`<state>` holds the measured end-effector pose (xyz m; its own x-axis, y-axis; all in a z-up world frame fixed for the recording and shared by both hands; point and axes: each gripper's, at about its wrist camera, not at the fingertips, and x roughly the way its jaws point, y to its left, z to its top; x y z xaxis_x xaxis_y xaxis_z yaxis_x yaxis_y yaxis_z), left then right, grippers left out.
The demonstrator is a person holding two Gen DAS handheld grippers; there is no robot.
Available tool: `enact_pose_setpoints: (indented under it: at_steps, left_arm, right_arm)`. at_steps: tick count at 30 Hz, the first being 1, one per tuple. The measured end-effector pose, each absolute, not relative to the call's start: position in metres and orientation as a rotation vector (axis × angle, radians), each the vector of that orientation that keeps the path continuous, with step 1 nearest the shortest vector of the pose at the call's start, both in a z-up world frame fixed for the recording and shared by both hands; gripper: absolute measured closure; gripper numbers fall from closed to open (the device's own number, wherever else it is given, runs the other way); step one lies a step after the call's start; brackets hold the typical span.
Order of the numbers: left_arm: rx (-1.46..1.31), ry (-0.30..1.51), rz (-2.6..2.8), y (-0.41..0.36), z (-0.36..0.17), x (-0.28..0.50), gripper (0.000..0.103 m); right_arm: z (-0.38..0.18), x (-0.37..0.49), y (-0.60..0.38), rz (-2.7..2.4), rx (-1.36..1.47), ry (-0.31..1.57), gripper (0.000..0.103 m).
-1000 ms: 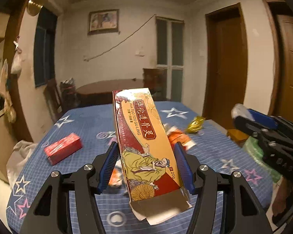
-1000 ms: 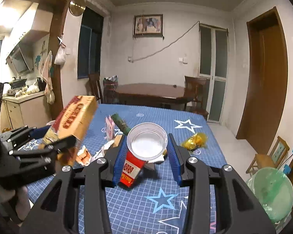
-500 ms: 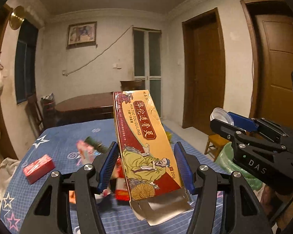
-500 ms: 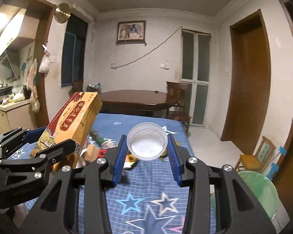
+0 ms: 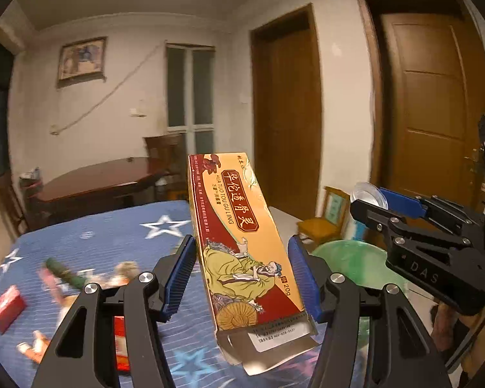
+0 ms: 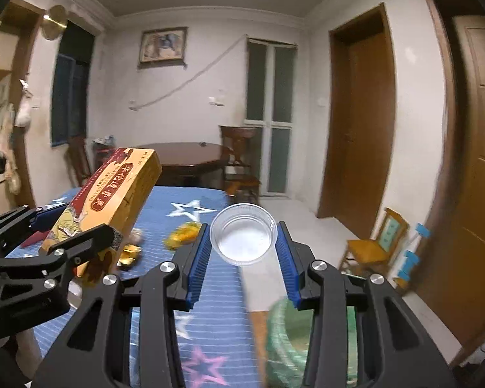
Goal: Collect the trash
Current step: 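Lift the illustrated box with the left gripper while the right gripper grasps a clear plastic cup, then drop the box and cup into the green bin by opening both grippers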
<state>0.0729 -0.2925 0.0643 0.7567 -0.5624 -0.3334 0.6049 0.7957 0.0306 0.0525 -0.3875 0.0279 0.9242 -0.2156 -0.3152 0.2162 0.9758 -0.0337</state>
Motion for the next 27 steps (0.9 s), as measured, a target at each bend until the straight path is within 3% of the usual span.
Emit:
enact_pose_setpoints:
  at_steps: [7, 8, 10, 11, 16, 19, 21, 22, 23, 25, 27]
  left_arm:
    - [0.155, 0.415, -0.79, -0.38, 0.051, 0.096, 0.043]
    - [0.157, 0.437, -0.821, -0.398, 0.048, 0.1, 0.045]
    - [0.163, 0.481, -0.864, -0.417, 0.039, 0.116, 0.066]
    - [0.15, 0.526, -0.901, -0.431, 0.03, 0.117, 0.066]
    - [0.19, 0.644, -0.951, -0.492, -0.009, 0.148, 0.067]
    - [0.229, 0.765, -0.905, -0.537, -0.059, 0.188, 0.067]
    - [0.203, 0.815, -0.885, -0.541, -0.072, 0.199, 0.067]
    - [0.194, 0.825, -0.887, -0.541, -0.076, 0.203, 0.064]
    - [0.205, 0.82, -0.885, -0.54, -0.08, 0.207, 0.055]
    - [0.217, 0.801, -0.873, -0.527, -0.084, 0.21, 0.046]
    - [0.206, 0.801, -0.862, -0.516, -0.084, 0.208, 0.045]
  right_arm:
    - [0.009, 0.054, -0.448, -0.309, 0.04, 0.435, 0.064]
    - [0.005, 0.054, -0.457, -0.32, 0.048, 0.453, 0.064]
    - [-0.005, 0.055, -0.476, -0.335, 0.075, 0.49, 0.064]
    - [-0.01, 0.056, -0.484, -0.343, 0.085, 0.508, 0.064]
    - [-0.042, 0.065, -0.525, -0.387, 0.13, 0.594, 0.064]
    - [-0.078, 0.081, -0.547, -0.32, 0.212, 0.722, 0.064]
    - [-0.102, 0.09, -0.557, -0.295, 0.266, 0.807, 0.054]
    - [-0.107, 0.088, -0.56, -0.311, 0.278, 0.805, 0.045]
    - [-0.107, 0.085, -0.563, -0.31, 0.288, 0.79, 0.042]
    - [-0.104, 0.078, -0.563, -0.317, 0.3, 0.756, 0.042]
    - [-0.098, 0.073, -0.563, -0.32, 0.301, 0.73, 0.042]
